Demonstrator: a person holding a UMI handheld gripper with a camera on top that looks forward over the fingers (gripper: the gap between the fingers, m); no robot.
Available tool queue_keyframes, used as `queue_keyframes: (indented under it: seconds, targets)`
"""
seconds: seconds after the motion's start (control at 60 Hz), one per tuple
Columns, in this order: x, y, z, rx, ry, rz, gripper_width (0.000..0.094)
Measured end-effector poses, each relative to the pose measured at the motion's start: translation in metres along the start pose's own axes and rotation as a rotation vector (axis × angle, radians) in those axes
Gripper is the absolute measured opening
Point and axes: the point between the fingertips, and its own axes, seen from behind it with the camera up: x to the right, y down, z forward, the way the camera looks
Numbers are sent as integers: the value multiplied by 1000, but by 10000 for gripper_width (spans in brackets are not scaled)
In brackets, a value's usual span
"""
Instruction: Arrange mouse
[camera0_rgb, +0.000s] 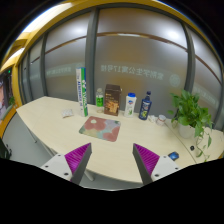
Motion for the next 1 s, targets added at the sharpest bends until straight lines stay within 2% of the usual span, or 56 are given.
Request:
queue_keyframes:
  seconds: [0.183, 0.283, 0.383, 0.533, 0.683, 1.0]
  targets:
    - [30, 49, 4, -52, 20, 21, 853]
    - [72, 98, 11, -101, 50, 39, 853]
    - [128, 138, 22, -147, 104, 76, 855]
    - [230, 177, 53, -164, 221, 124, 855]
    - [302, 193, 98, -167, 270, 207, 851]
    - [347, 190, 178, -197, 216, 296, 850]
